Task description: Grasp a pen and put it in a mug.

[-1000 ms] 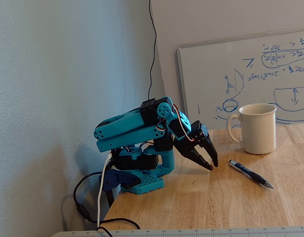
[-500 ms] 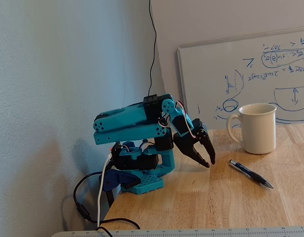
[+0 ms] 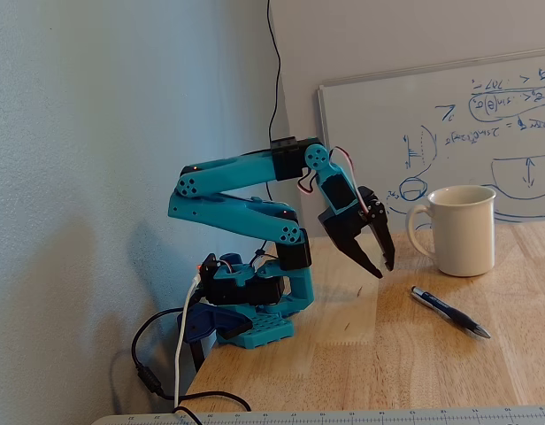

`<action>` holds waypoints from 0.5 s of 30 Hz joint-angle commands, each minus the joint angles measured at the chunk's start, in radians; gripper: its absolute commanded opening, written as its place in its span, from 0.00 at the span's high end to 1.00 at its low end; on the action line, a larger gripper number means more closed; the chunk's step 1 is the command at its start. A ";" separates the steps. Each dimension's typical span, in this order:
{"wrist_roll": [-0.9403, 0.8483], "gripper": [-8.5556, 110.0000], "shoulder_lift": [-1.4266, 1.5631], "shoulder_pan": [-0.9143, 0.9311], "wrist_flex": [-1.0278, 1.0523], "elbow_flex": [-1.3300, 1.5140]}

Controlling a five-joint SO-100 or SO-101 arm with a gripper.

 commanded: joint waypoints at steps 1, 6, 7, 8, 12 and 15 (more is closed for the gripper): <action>-0.127 0.82 -0.095 0.077 -0.020 -0.144; -0.163 0.78 -0.268 0.155 -0.021 -0.247; -0.163 0.78 -0.310 0.156 -0.021 -0.273; -0.163 0.78 -0.348 0.156 -0.026 -0.302; -0.164 0.78 -0.499 0.149 -0.074 -0.393; -0.166 0.78 -0.617 0.147 -0.135 -0.431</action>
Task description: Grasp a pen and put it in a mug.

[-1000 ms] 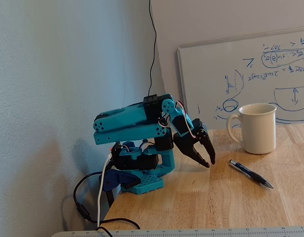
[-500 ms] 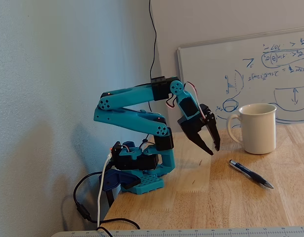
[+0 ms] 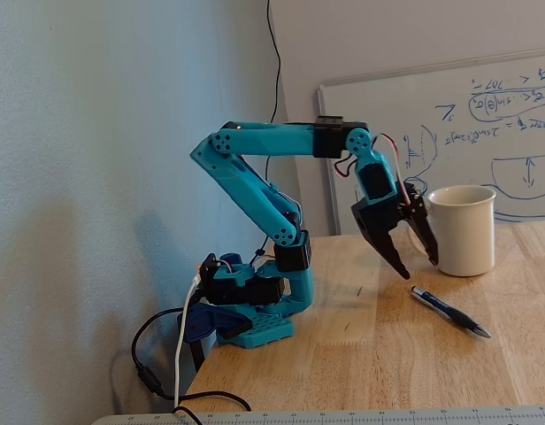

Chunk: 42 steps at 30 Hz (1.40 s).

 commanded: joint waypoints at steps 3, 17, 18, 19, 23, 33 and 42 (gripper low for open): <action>-0.011 0.78 -0.181 0.002 -0.121 -0.120; -0.009 0.78 -0.431 0.003 -0.295 -0.117; -0.009 0.78 -0.434 0.003 -0.295 -0.117; -0.009 0.78 -0.439 0.003 -0.293 -0.115; 0.003 0.78 -0.451 0.003 -0.281 -0.109; -0.009 0.78 -0.448 0.002 -0.282 -0.087; 0.005 0.89 -0.443 0.002 -0.288 -0.089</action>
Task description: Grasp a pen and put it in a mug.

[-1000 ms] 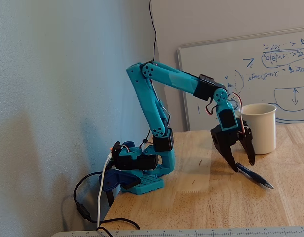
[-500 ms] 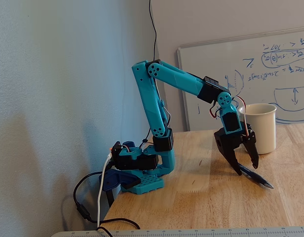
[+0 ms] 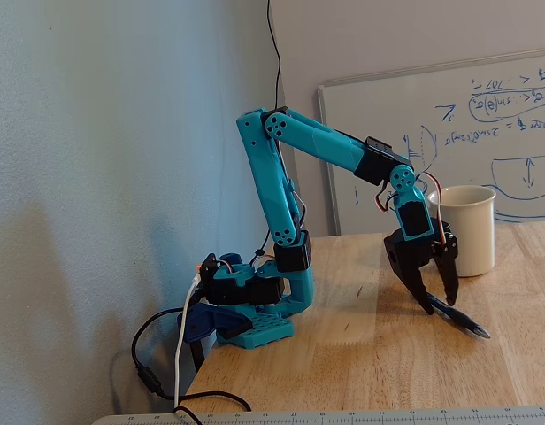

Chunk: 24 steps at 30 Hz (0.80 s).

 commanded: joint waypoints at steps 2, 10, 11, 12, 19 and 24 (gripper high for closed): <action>0.005 0.92 0.011 0.003 -0.014 -0.021; -0.009 0.92 0.091 -0.005 -0.020 -0.025; -0.006 0.92 0.129 -0.009 -0.029 -0.025; 0.003 0.92 0.169 -0.014 -0.049 -0.025; 0.048 0.92 0.354 -0.005 -0.279 -0.003; 0.311 0.92 0.407 0.018 -0.364 -0.003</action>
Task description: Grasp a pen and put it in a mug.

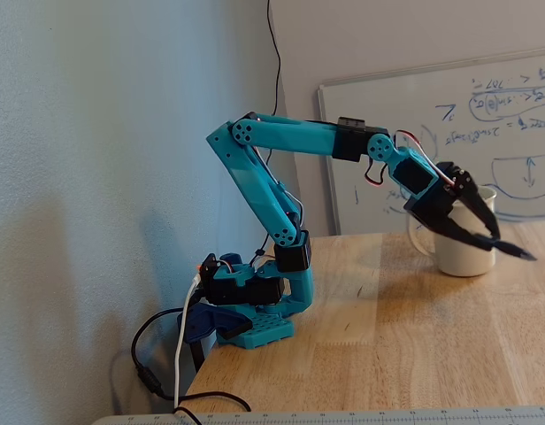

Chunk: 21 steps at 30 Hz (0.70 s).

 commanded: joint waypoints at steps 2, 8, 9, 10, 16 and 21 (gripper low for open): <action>0.316 0.92 0.112 0.011 -0.075 -0.009; 0.808 0.92 0.189 -0.058 -0.133 -0.009; 0.891 0.92 0.202 -0.080 -0.143 -0.009; 0.976 0.92 0.215 -0.106 -0.153 -0.009; 1.424 0.92 0.250 -0.288 -0.268 -0.009; 1.628 0.92 0.235 -0.407 -0.410 -0.006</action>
